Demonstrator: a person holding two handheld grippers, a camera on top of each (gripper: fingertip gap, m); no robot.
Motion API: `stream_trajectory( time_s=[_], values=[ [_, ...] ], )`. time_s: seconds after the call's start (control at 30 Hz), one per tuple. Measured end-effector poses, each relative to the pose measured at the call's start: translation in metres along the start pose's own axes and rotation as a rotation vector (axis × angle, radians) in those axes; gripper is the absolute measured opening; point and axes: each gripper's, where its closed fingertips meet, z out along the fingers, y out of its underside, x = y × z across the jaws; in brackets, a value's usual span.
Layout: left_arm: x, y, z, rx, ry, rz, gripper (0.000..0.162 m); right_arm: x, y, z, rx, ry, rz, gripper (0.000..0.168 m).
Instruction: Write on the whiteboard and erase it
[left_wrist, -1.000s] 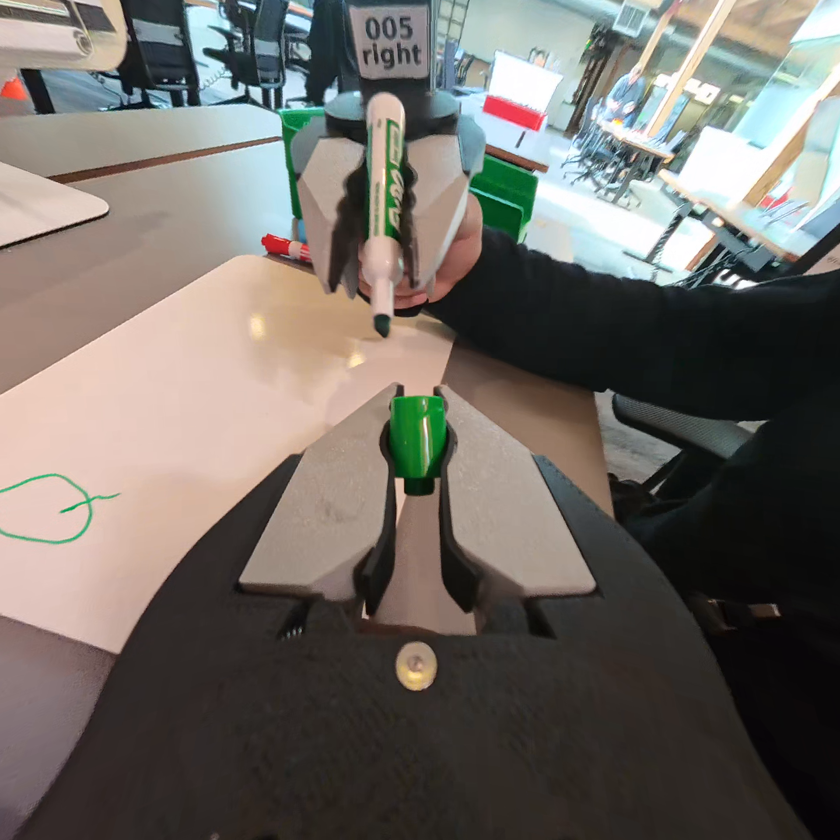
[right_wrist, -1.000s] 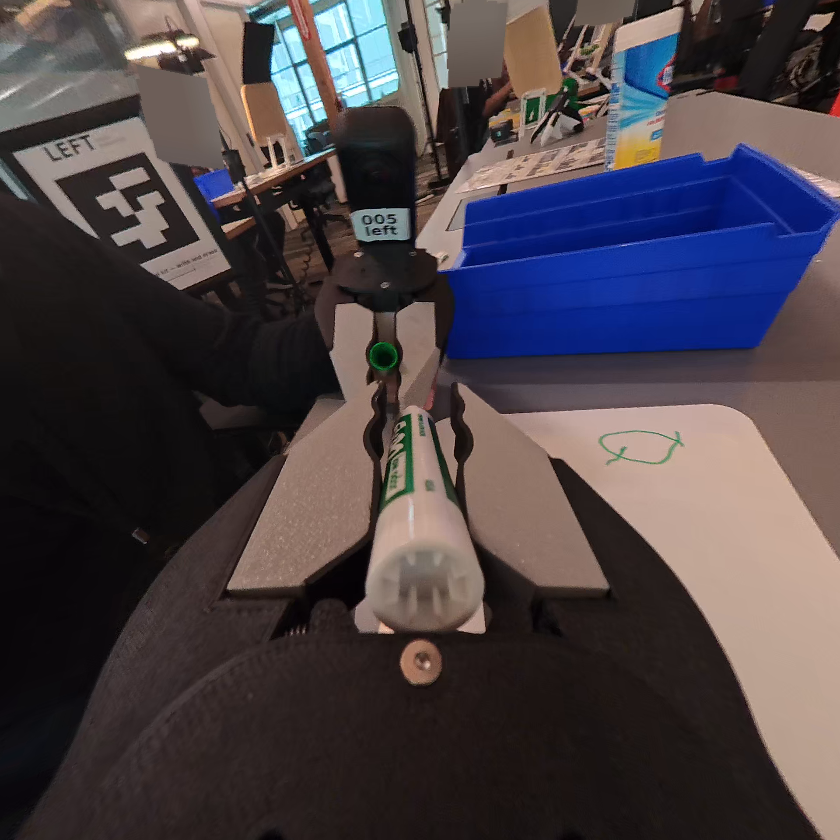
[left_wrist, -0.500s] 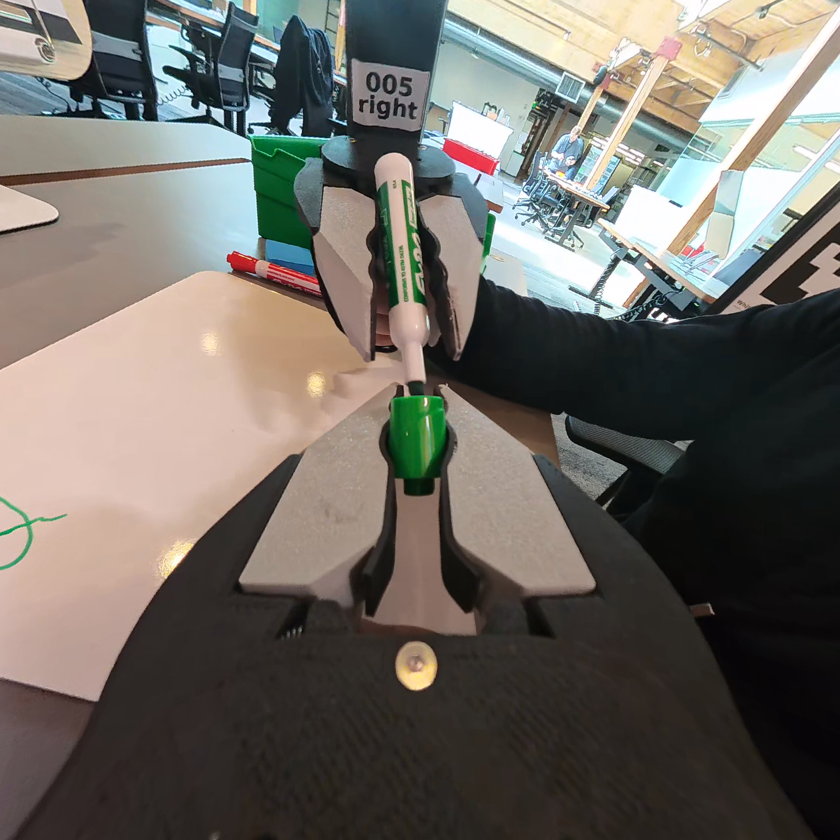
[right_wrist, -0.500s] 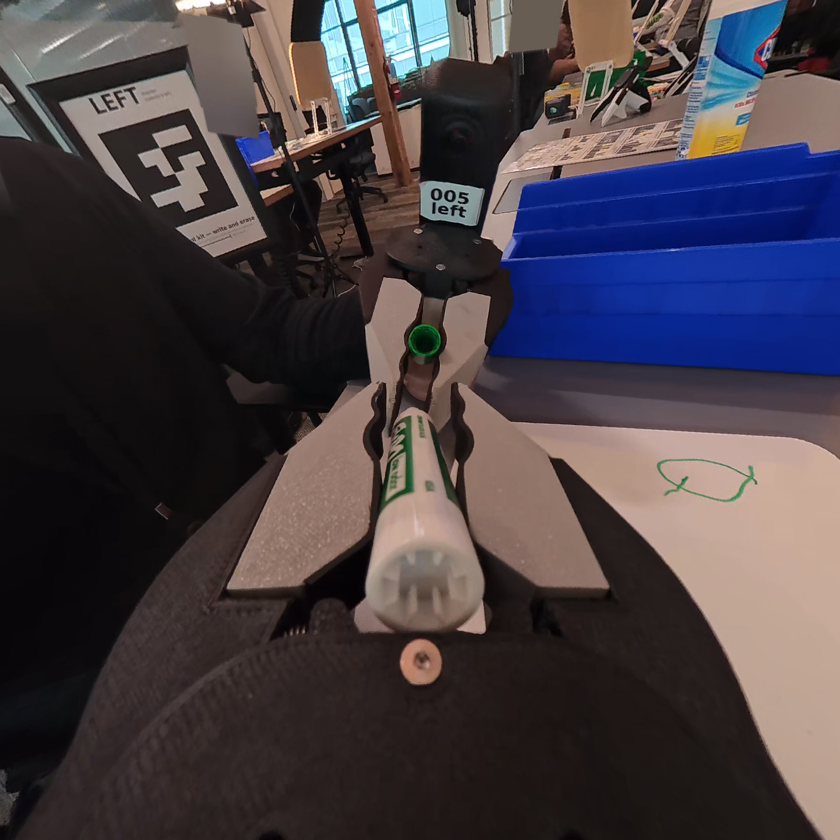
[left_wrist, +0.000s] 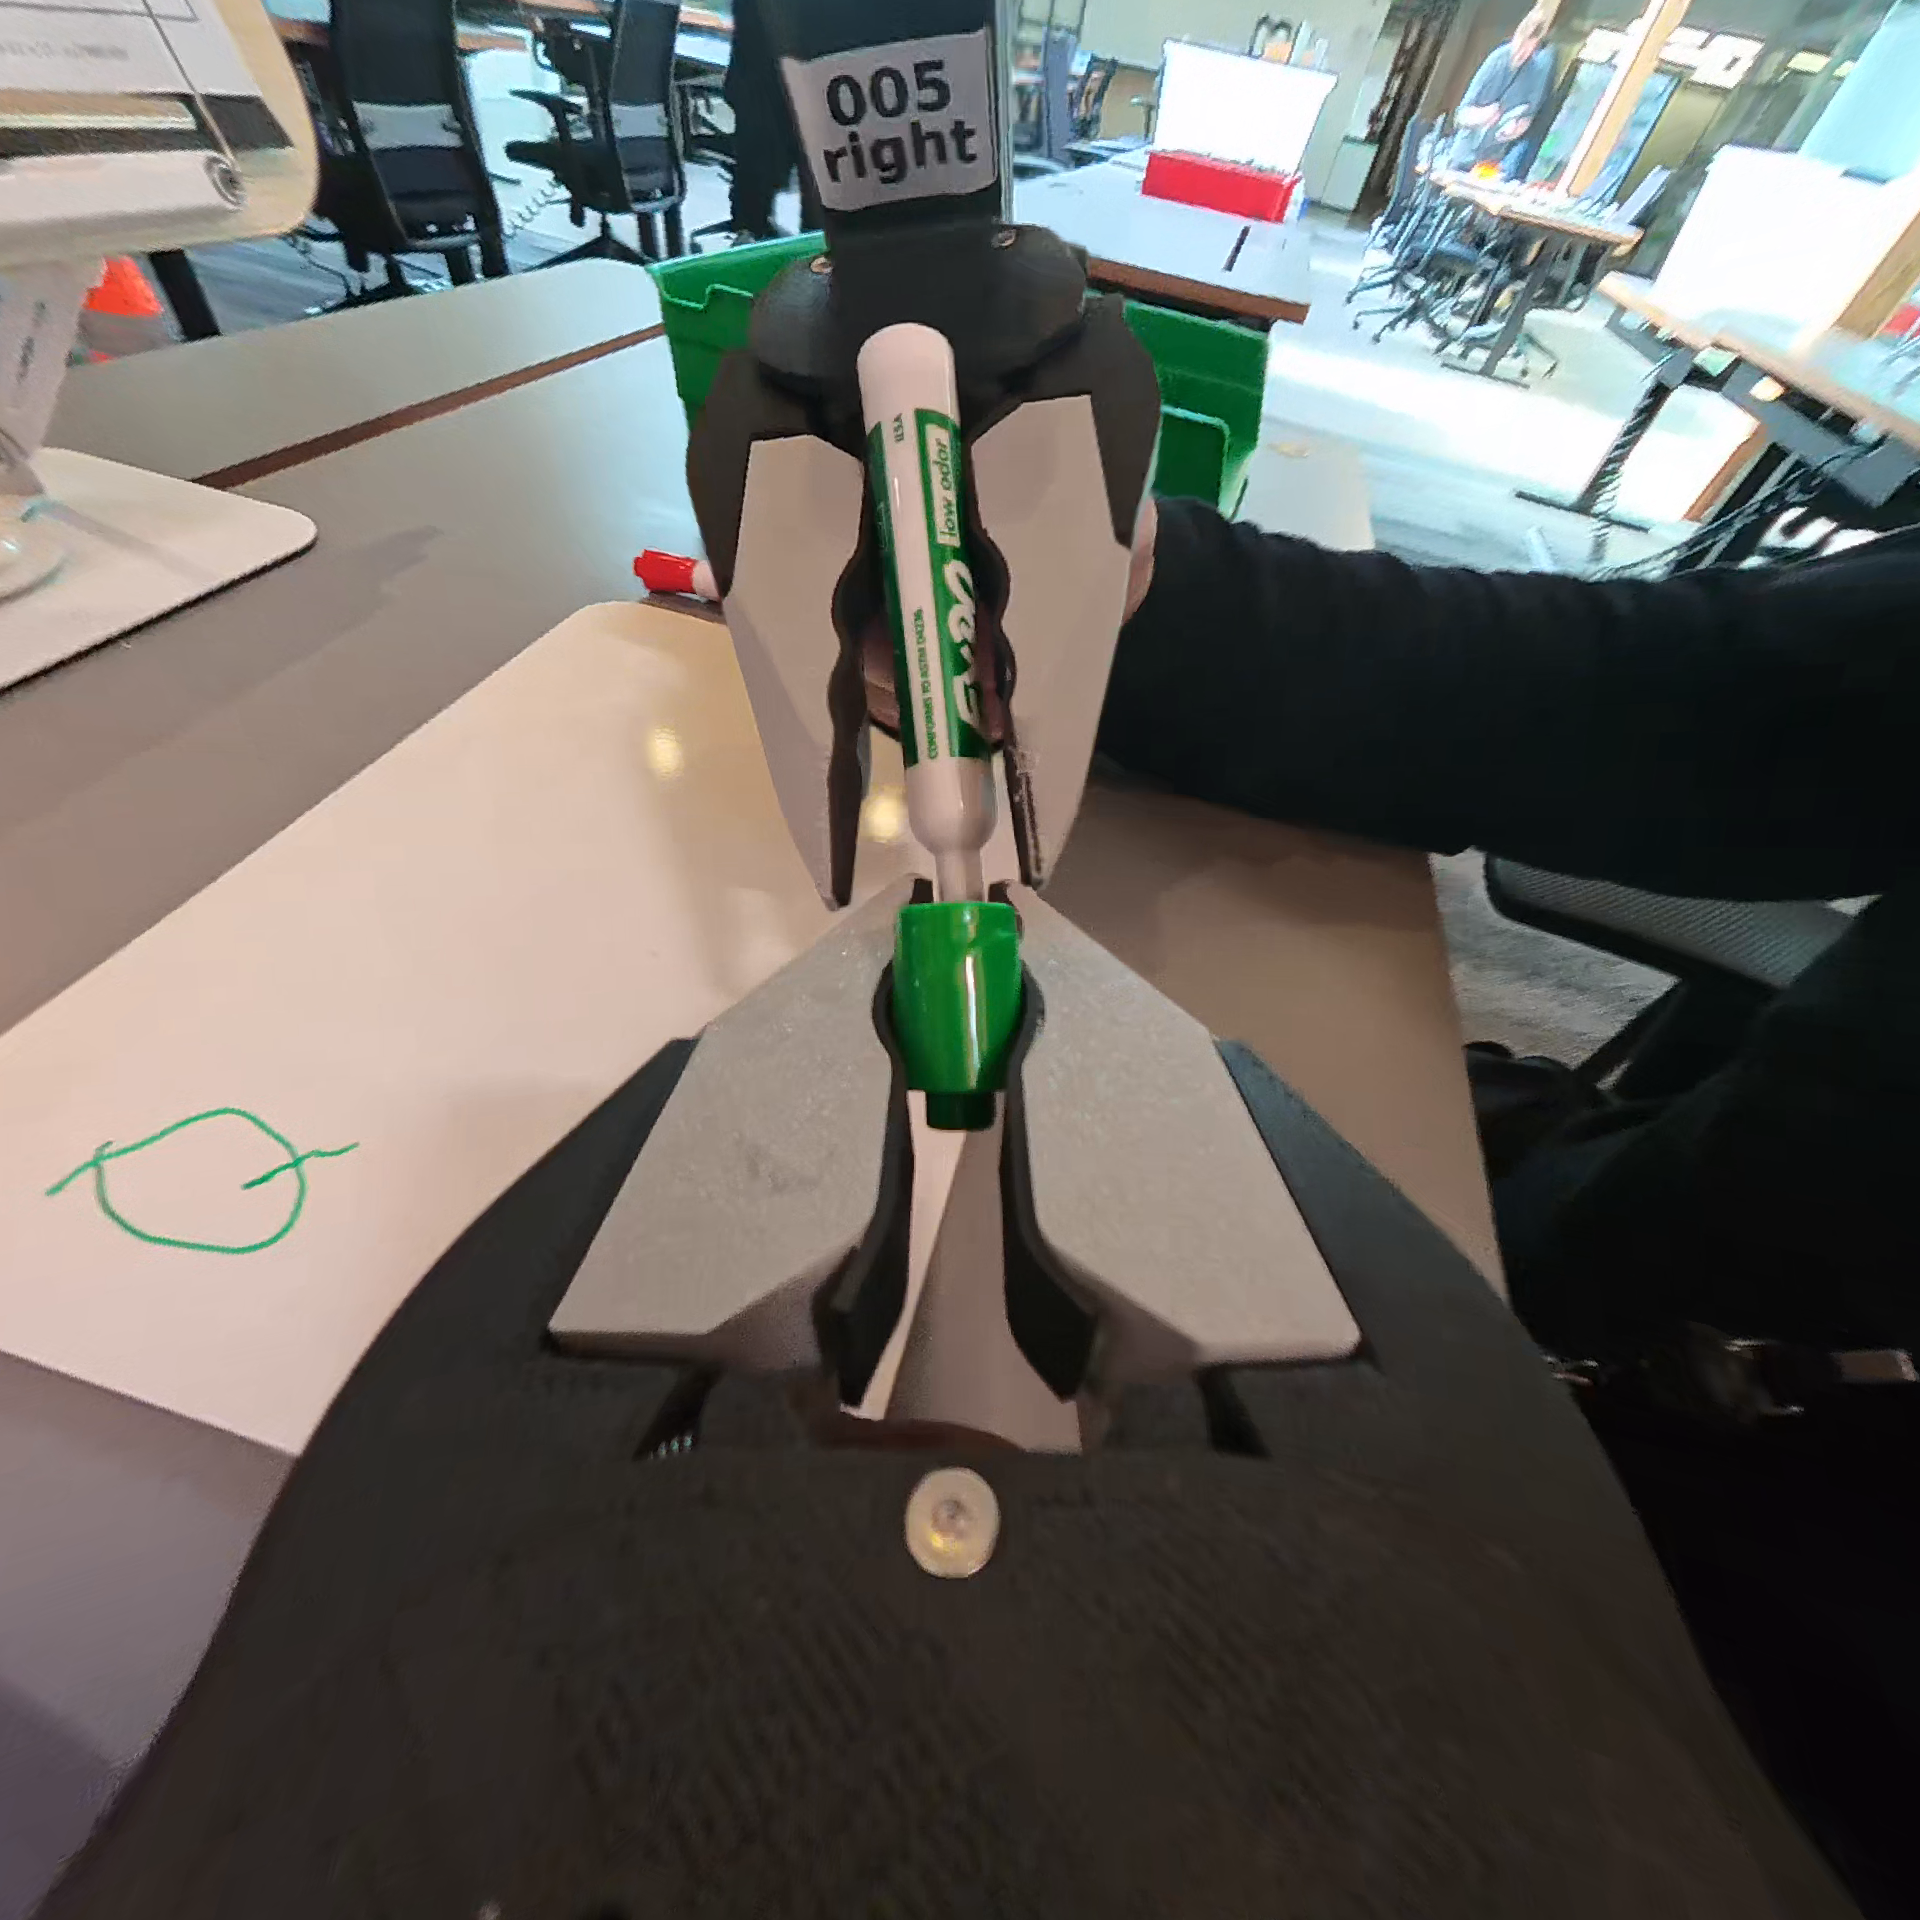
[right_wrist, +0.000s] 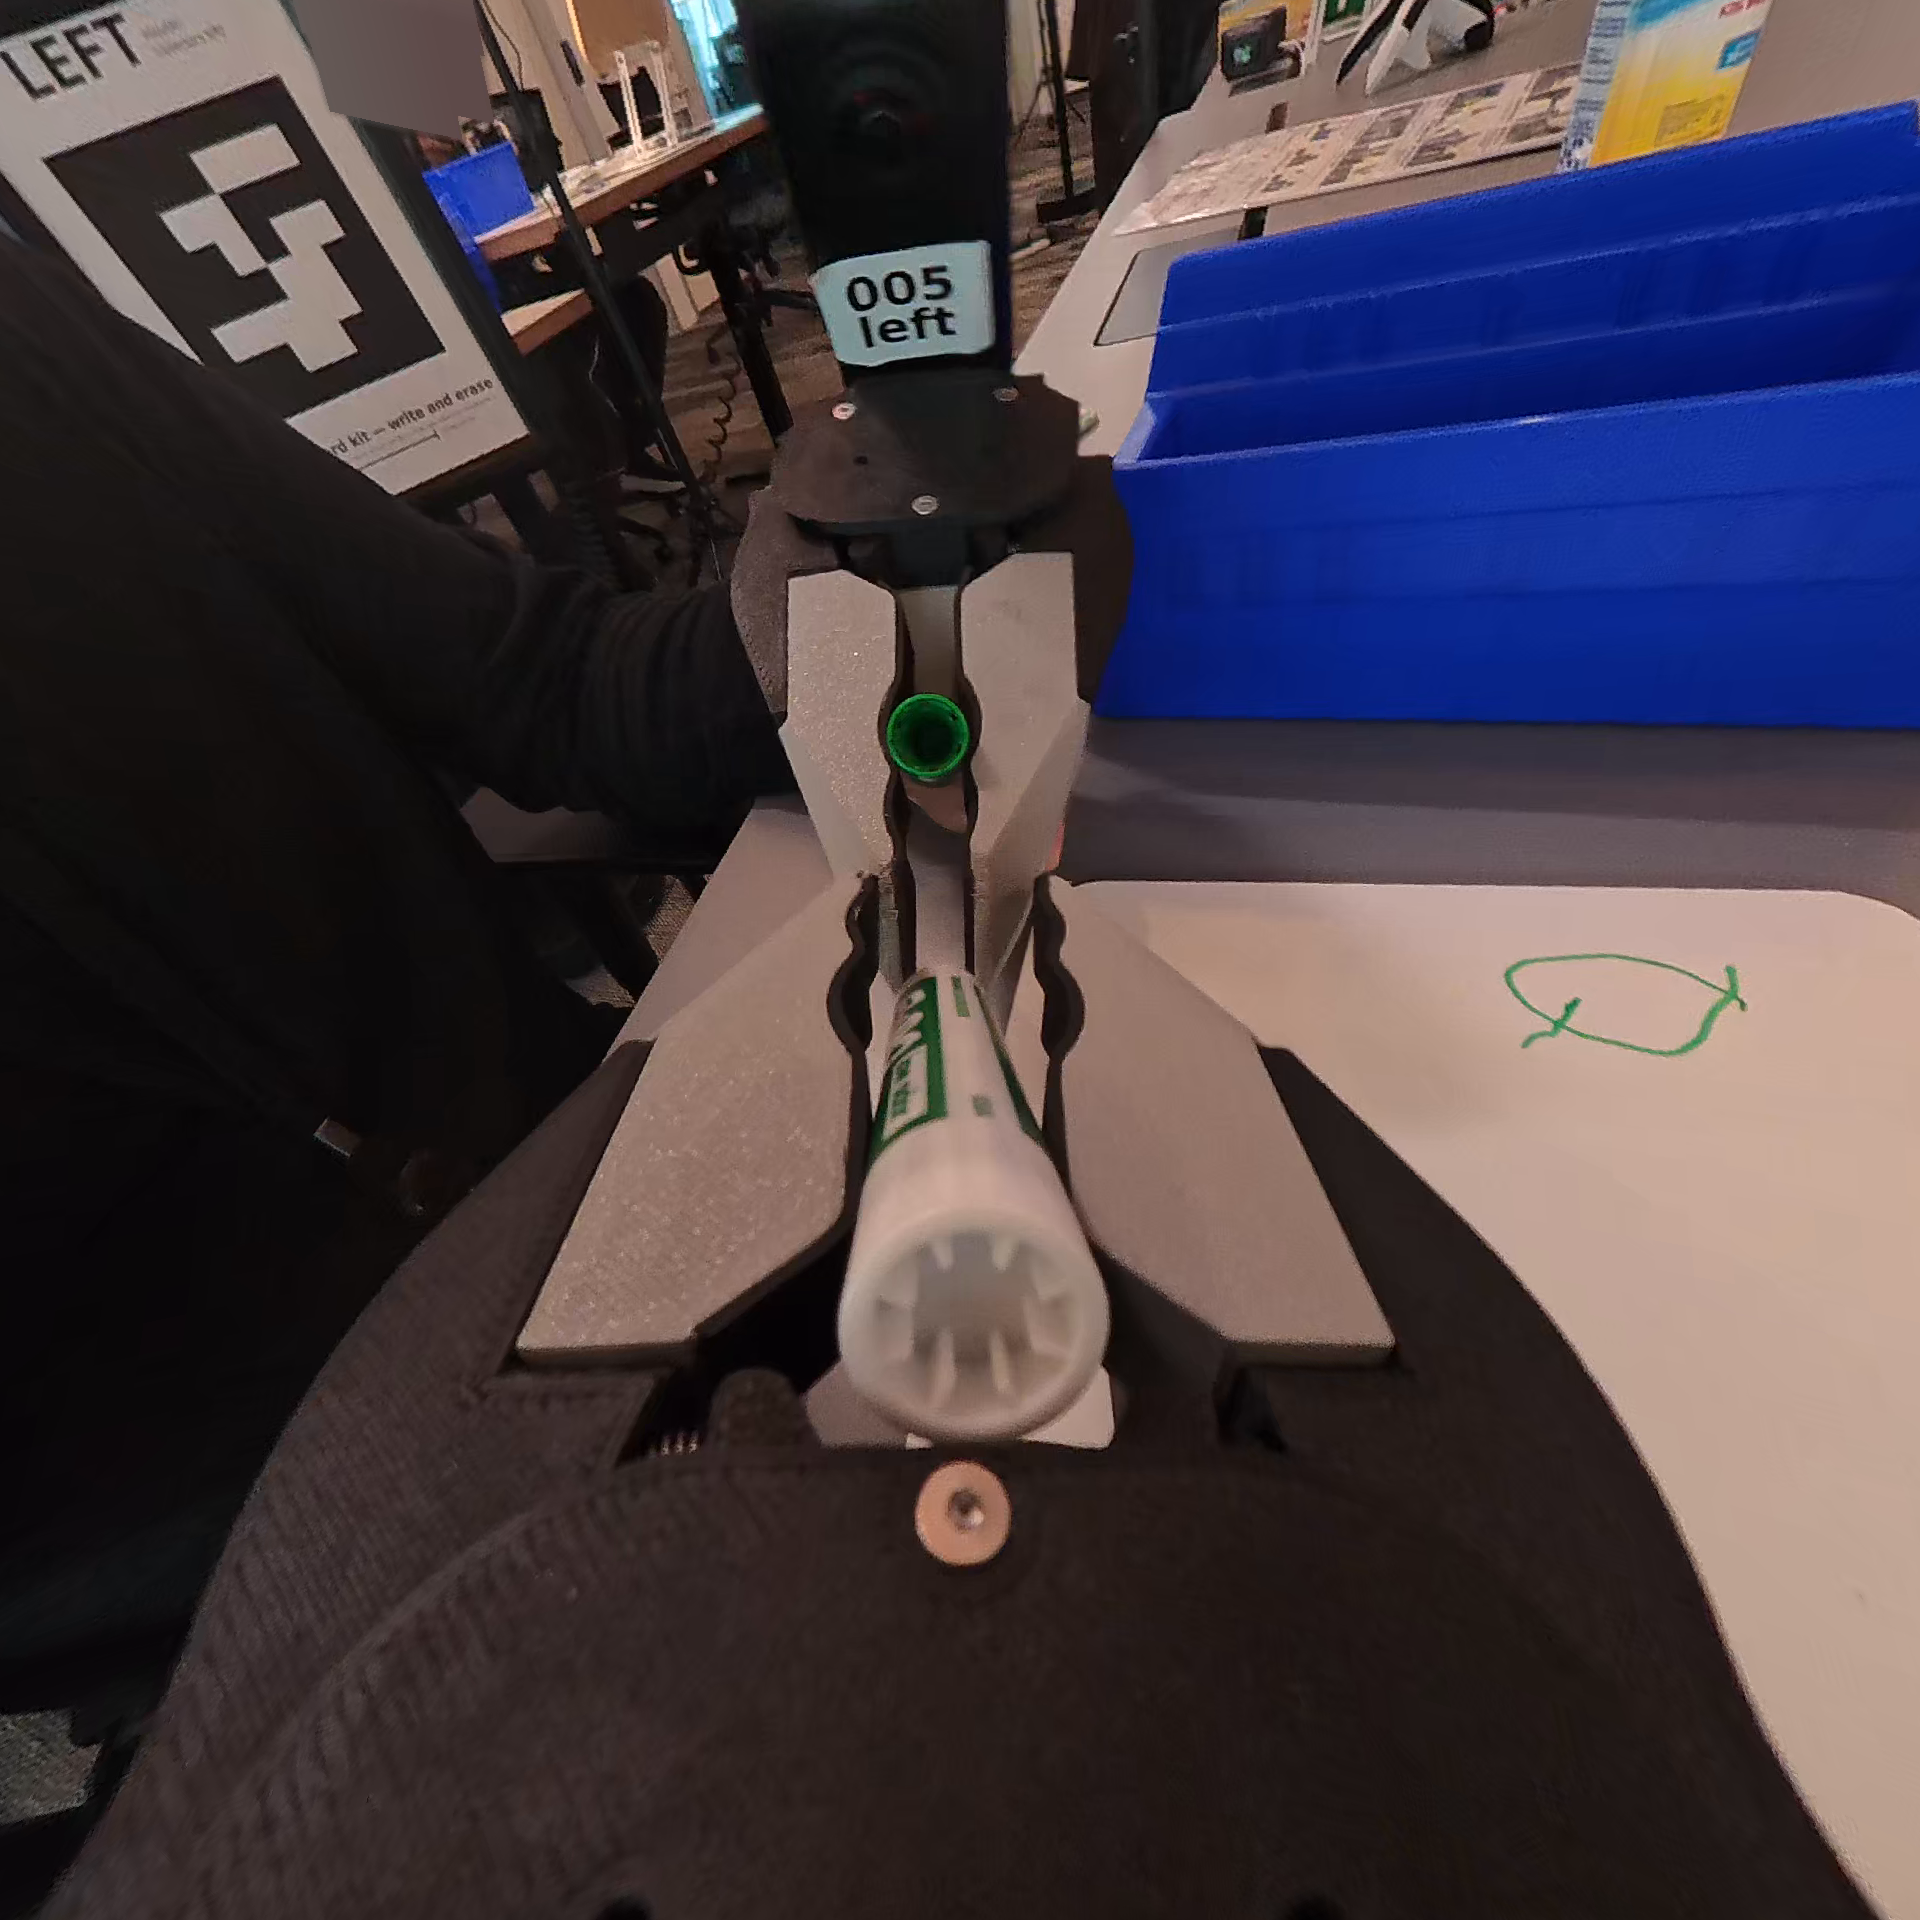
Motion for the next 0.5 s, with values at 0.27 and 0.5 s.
stream_trajectory(
  time_s=[0.27, 0.5],
  values=[
    [-0.003, 0.002, 0.002, -0.026, -0.061, 0.109, 0.009, 0.003, -0.004, 0.0, 0.044, 0.004, 0.027, 0.026],
    [0.0, 0.009, 0.008, -0.054, -0.051, 0.122, 0.01, 0.002, -0.041, -0.019, 0.245, -0.012, 0.082, 0.026]
  ],
)
